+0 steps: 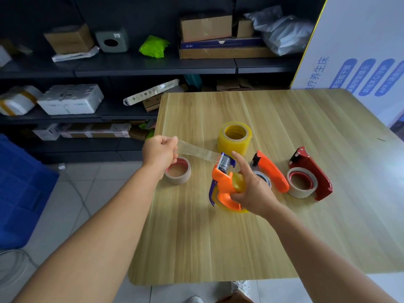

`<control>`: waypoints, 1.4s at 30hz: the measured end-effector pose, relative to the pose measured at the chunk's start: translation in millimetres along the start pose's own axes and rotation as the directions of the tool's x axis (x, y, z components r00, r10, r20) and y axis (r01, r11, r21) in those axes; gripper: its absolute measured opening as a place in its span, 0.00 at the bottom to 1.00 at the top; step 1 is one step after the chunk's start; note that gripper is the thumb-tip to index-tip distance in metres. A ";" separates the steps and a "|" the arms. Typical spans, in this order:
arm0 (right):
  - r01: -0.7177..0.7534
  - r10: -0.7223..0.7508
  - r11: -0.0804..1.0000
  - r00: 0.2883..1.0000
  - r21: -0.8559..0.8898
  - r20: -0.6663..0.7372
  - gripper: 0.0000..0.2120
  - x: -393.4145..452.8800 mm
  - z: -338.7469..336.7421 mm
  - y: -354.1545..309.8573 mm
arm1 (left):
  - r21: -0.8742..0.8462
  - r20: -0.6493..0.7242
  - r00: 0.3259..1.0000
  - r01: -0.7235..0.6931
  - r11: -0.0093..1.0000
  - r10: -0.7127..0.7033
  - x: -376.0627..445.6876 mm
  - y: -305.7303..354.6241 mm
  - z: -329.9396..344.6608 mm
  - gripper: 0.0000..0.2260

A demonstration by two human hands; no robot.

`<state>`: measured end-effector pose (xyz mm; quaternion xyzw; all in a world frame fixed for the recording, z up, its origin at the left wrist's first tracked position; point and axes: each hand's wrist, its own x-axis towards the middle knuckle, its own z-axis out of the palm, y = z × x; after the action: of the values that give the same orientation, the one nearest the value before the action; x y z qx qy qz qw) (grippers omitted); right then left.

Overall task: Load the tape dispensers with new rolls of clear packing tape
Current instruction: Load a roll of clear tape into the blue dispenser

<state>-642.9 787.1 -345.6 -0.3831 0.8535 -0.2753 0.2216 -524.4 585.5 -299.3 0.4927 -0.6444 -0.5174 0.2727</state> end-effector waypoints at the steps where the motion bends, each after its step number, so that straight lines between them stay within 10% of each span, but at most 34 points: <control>1: 0.004 -0.004 1.000 1.000 0.021 -0.007 0.50 -0.2 -2.3 -1.4 | -0.016 0.002 0.999 0.037 0.999 -0.037 1.1 -4.1 0.8 0.08; 11: 0.130 -0.122 0.966 0.991 0.225 -0.050 0.49 -1.7 -20.6 -24.6 | -0.212 0.219 0.879 0.467 0.859 -0.423 -19.6 -35.1 17.3 0.04; 28: 0.063 -0.071 0.968 0.997 0.245 0.026 0.41 11.2 -6.6 -44.0 | -0.571 0.416 0.728 0.675 0.466 -0.545 -37.2 -61.9 7.1 0.04; 35: 0.017 -0.029 0.966 0.999 0.259 0.042 0.40 13.7 -5.7 -52.1 | -0.711 0.253 0.864 0.471 0.522 -0.435 -46.6 -54.1 12.6 0.08; 42: 0.005 -0.013 0.973 0.999 0.232 0.032 0.40 14.8 -8.1 -60.6 | -0.731 0.354 0.842 0.520 0.441 -0.407 -48.0 -63.6 8.2 0.15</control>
<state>-624.4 744.5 -303.2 -0.3632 0.8099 -0.3674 0.2778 -491.5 634.1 -353.8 0.4376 -0.1938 -0.8350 0.2715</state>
